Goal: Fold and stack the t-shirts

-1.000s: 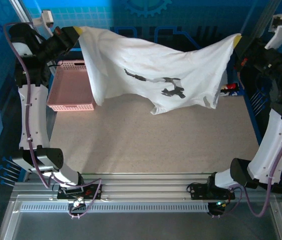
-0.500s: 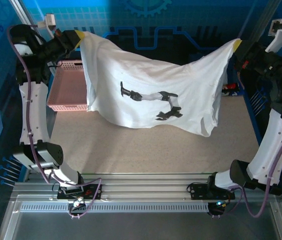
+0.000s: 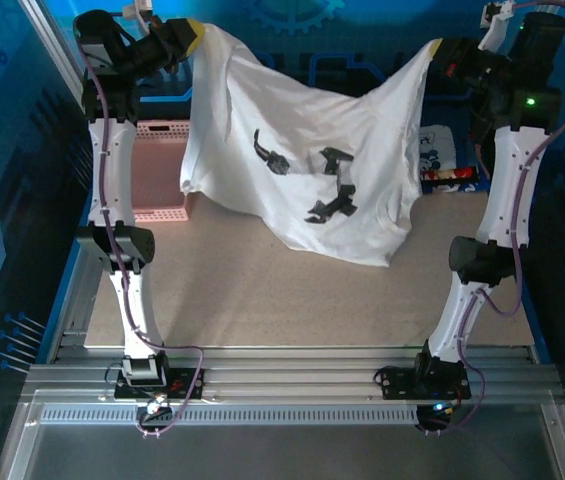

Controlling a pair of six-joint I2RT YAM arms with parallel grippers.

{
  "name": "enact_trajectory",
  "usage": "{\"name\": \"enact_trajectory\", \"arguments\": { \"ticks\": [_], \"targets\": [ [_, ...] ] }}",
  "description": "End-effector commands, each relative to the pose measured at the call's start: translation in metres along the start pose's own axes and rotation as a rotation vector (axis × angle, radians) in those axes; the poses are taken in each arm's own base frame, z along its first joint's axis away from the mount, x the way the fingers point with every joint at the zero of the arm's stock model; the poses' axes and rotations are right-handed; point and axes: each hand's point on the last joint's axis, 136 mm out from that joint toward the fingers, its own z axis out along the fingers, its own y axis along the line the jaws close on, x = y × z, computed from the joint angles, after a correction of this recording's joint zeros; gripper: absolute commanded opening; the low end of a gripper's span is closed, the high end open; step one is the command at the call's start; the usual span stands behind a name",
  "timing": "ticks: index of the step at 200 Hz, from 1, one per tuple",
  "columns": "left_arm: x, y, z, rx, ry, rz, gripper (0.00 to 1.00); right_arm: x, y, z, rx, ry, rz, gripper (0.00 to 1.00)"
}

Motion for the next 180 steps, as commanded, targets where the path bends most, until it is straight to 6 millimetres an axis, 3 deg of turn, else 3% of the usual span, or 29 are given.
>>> {"name": "enact_trajectory", "arguments": {
  "ticks": [1, 61, 76, 94, 103, 122, 148, 180],
  "targets": [
    [-0.031, -0.039, -0.023, 0.058, -0.111, 0.055, 0.00, -0.052, 0.051, -0.030, -0.109, -0.189, -0.113, 0.00],
    [-0.058, -0.074, -0.079, 0.102, -0.148, 0.158, 0.00, -0.088, 0.056, -0.099, -0.032, -0.315, -0.189, 0.00],
    [-0.053, -0.074, -0.084, 0.115, -0.104, 0.156, 0.00, -0.086, 0.058, -0.115, -0.005, -0.312, -0.218, 0.00],
    [-0.034, -0.064, -0.080, 0.117, -0.011, 0.130, 0.00, -0.064, 0.056, -0.124, 0.052, -0.239, -0.243, 0.00],
    [-0.021, -0.053, -0.078, 0.102, 0.029, 0.108, 0.00, -0.048, 0.048, -0.126, 0.092, -0.184, -0.242, 0.00],
    [0.020, -0.010, -0.078, 0.003, 0.083, 0.064, 0.00, 0.000, 0.024, -0.131, 0.186, -0.063, -0.216, 0.00],
    [0.105, 0.068, -0.090, -0.173, 0.198, -0.037, 0.00, 0.102, -0.018, -0.141, 0.265, 0.087, -0.129, 0.00],
    [0.227, 0.171, -0.136, -0.414, 0.346, -0.214, 0.00, 0.251, -0.088, -0.177, 0.513, 0.293, 0.045, 0.00]
  ]
}}
